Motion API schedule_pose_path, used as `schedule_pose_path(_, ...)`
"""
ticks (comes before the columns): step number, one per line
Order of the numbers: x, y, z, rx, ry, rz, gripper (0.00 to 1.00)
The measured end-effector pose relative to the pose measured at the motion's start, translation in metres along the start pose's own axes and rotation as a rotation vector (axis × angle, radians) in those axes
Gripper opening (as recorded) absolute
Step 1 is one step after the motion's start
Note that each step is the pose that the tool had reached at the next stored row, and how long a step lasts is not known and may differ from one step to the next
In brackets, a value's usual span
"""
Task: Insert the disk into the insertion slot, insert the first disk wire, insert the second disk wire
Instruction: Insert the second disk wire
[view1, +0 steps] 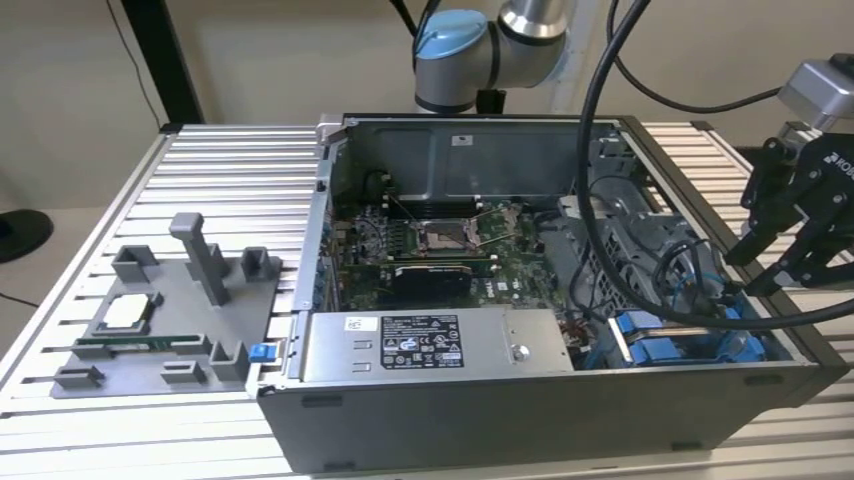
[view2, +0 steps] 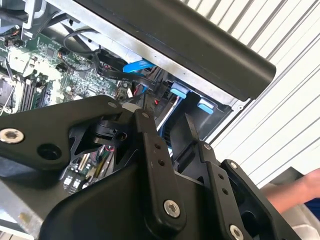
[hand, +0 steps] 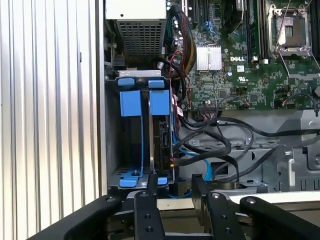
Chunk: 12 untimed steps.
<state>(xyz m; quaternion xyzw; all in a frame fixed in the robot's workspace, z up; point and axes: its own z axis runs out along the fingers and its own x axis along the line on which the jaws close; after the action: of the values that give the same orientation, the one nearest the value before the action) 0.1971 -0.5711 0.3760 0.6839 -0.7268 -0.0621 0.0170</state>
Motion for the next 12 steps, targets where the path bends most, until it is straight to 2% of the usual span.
schedule_pose_path(7,-0.0025,-0.0012,0.0028,-0.0002,-0.0014,0.000,1.00)
schedule_pose_path(12,-0.0043,-0.0080,0.0079,-0.0024,-0.0018,0.000,1.00)
